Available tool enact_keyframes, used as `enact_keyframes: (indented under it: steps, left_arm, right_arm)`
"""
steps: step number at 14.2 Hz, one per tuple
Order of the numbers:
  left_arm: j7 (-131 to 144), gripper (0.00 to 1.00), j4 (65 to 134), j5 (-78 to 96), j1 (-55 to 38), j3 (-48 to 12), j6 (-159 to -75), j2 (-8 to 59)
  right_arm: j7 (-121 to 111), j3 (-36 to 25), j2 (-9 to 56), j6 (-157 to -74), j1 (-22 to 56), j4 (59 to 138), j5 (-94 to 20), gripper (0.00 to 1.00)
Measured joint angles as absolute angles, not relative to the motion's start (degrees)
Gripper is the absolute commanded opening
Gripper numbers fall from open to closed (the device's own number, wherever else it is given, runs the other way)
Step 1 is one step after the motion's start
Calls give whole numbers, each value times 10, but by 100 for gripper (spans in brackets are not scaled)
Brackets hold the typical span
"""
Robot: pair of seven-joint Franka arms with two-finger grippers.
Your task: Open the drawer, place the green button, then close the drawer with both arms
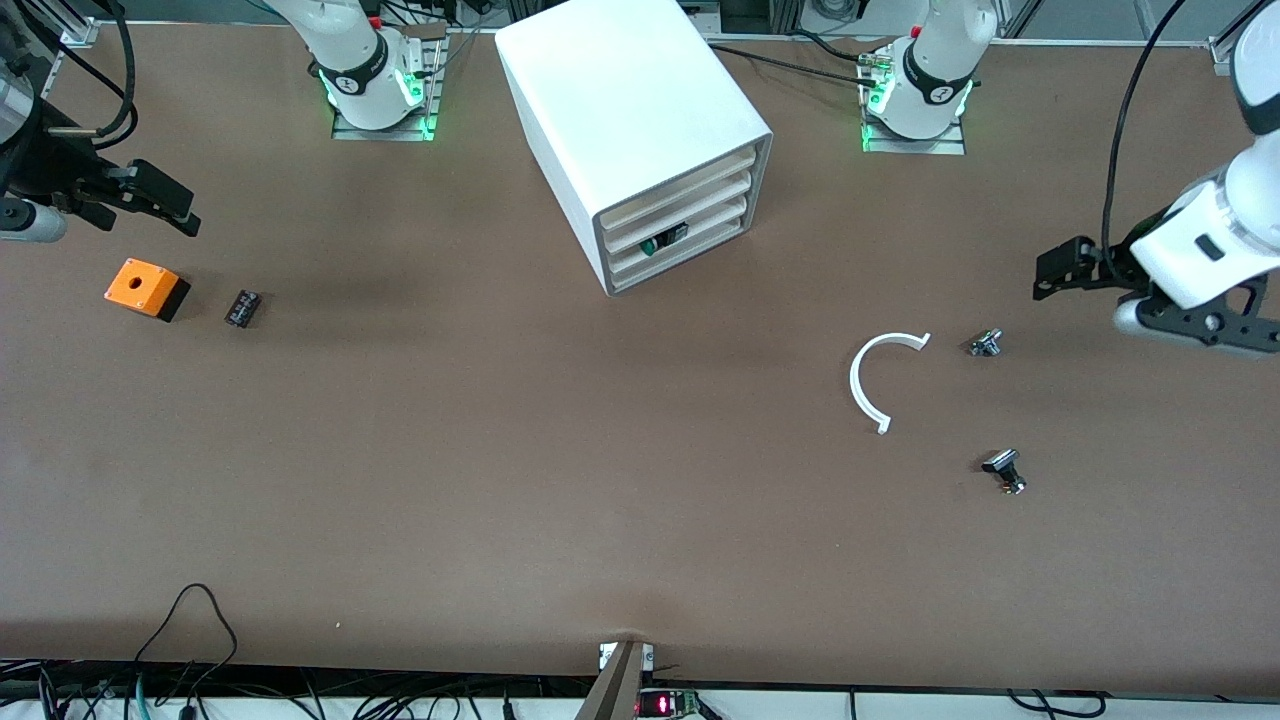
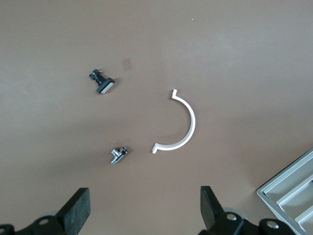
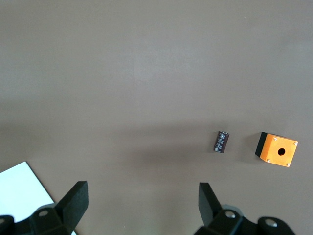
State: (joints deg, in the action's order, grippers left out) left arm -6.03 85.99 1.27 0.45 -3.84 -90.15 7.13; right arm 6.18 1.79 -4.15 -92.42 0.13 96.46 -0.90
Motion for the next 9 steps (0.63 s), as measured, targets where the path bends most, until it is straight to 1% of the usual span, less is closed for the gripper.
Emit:
enact_keyframes:
  steps: [2, 5, 7, 9]
  left_arm:
    - [-60, 99, 898, 12, -16, -10, -938, 30]
    - [-60, 99, 968, 11, -17, -2, -966, -36]
    - [-60, 99, 986, 11, -16, 1, -962, -55]
    - [-60, 99, 987, 11, -13, 3, -954, -53]
  right_arm:
    - [62, 18, -41, -924, 1, 965, -9, 100]
    - [62, 18, -41, -924, 1, 965, -9, 100]
    - [62, 18, -41, -924, 1, 965, -9, 100]
    - [62, 18, -41, -924, 1, 965, -9, 100]
